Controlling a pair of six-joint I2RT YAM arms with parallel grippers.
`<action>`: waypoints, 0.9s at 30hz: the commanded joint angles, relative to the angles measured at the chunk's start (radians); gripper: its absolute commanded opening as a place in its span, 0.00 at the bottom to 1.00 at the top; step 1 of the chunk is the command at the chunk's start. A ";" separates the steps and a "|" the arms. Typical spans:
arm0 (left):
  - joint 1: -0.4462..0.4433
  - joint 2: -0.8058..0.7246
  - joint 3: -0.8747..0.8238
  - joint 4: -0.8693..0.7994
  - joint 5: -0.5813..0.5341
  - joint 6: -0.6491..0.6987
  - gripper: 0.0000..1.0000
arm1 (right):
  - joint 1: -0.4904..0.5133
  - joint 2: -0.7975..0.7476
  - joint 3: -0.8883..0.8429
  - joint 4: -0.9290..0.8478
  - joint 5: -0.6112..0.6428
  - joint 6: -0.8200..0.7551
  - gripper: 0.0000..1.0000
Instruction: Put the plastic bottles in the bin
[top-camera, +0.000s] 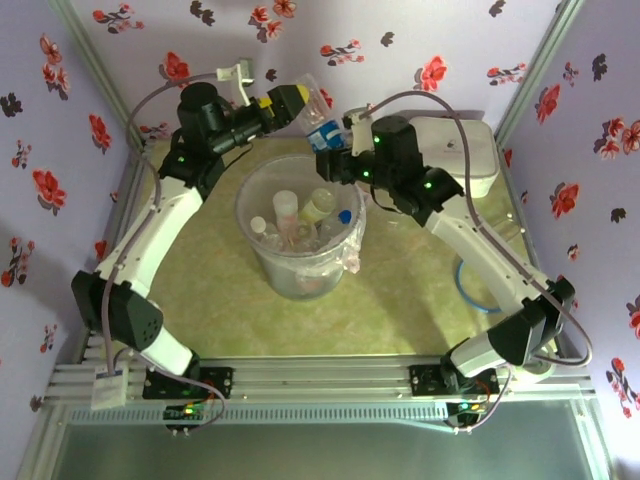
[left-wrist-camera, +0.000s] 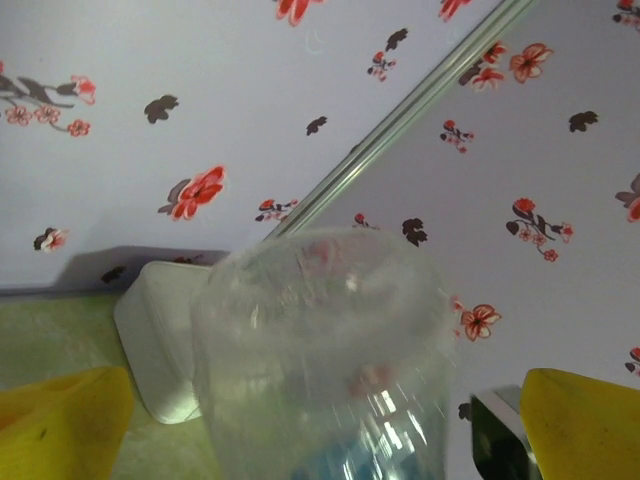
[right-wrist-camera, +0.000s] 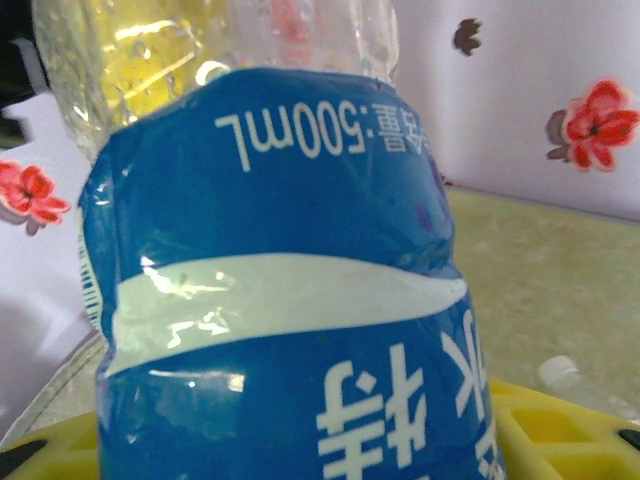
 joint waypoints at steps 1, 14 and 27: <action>-0.016 0.032 0.036 0.058 0.016 -0.047 1.00 | 0.029 -0.001 -0.010 0.005 -0.025 0.001 0.45; -0.030 0.032 0.030 0.036 -0.005 -0.020 0.59 | 0.067 0.033 -0.048 0.062 -0.049 0.013 0.45; -0.041 -0.061 0.012 -0.115 -0.137 0.238 0.51 | 0.025 -0.070 -0.066 0.004 0.014 0.003 0.99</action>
